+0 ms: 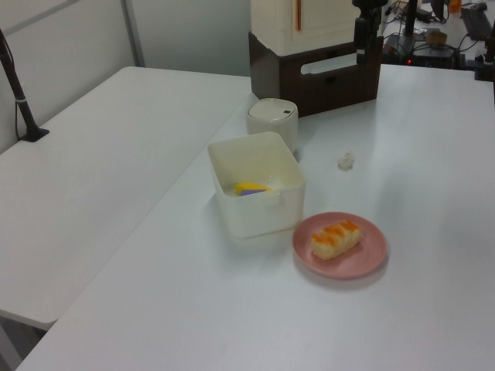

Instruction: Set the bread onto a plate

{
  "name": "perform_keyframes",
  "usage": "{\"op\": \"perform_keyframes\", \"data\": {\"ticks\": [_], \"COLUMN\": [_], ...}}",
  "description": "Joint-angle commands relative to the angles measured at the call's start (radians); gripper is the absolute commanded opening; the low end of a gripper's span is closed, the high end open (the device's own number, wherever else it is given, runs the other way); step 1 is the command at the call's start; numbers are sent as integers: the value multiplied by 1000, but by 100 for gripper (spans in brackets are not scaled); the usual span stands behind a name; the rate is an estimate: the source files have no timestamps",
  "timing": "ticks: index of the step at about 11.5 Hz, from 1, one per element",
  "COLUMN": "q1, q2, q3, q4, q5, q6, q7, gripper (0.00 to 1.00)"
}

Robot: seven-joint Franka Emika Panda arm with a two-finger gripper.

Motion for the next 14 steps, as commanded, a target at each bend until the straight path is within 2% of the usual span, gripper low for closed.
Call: {"op": "perform_keyframes", "data": {"ticks": [1,2,14], "q1": [-12,-12,-15], "q2": [-17,-24,-28], "q3": [-33,-44,-59], "q4": [29,30,37], "q5": [51,74,95], "q6": [-17,-17,-11], "q7": [47,46,46], "gripper": [100,100,100]}}
